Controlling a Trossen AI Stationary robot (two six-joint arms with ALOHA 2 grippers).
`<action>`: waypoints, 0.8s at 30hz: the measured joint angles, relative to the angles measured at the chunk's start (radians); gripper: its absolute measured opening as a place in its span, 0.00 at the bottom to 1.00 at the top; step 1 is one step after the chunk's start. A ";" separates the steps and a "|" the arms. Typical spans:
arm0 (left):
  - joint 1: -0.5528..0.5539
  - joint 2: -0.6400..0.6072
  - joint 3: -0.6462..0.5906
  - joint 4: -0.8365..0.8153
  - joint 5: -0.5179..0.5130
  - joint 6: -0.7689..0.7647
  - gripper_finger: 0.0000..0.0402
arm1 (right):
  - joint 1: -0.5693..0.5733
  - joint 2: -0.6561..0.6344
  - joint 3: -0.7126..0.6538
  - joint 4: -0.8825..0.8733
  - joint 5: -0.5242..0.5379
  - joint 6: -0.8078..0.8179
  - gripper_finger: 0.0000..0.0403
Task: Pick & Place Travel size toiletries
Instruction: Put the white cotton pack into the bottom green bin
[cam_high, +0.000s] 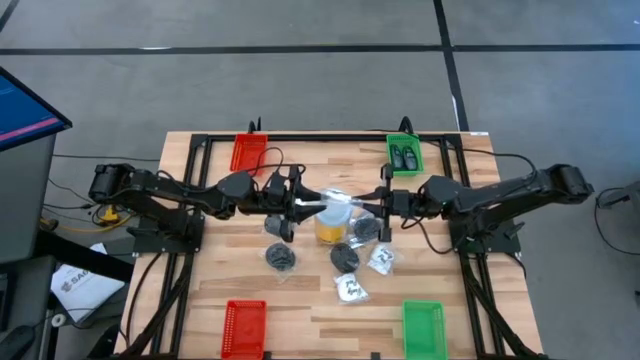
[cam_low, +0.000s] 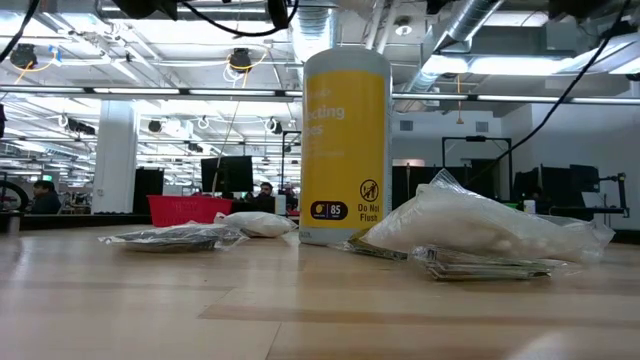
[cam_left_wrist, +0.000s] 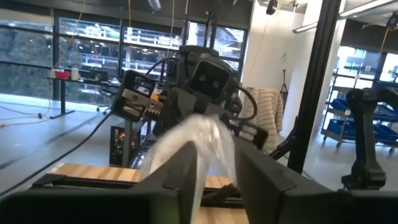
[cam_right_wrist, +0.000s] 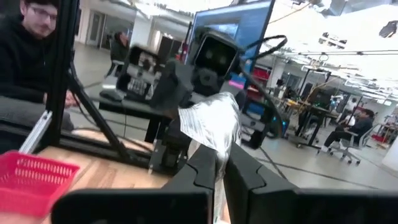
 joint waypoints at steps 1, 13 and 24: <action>0.000 0.000 0.000 -0.004 0.005 0.007 0.29 | 0.000 -0.017 0.000 -0.035 0.007 0.011 0.01; 0.000 0.000 0.000 -0.063 0.029 0.002 0.44 | 0.074 -0.279 -0.002 -0.449 0.019 0.236 0.00; -0.002 0.000 0.000 -0.065 0.029 0.002 0.43 | 0.199 -0.464 -0.002 -0.817 0.018 0.538 0.00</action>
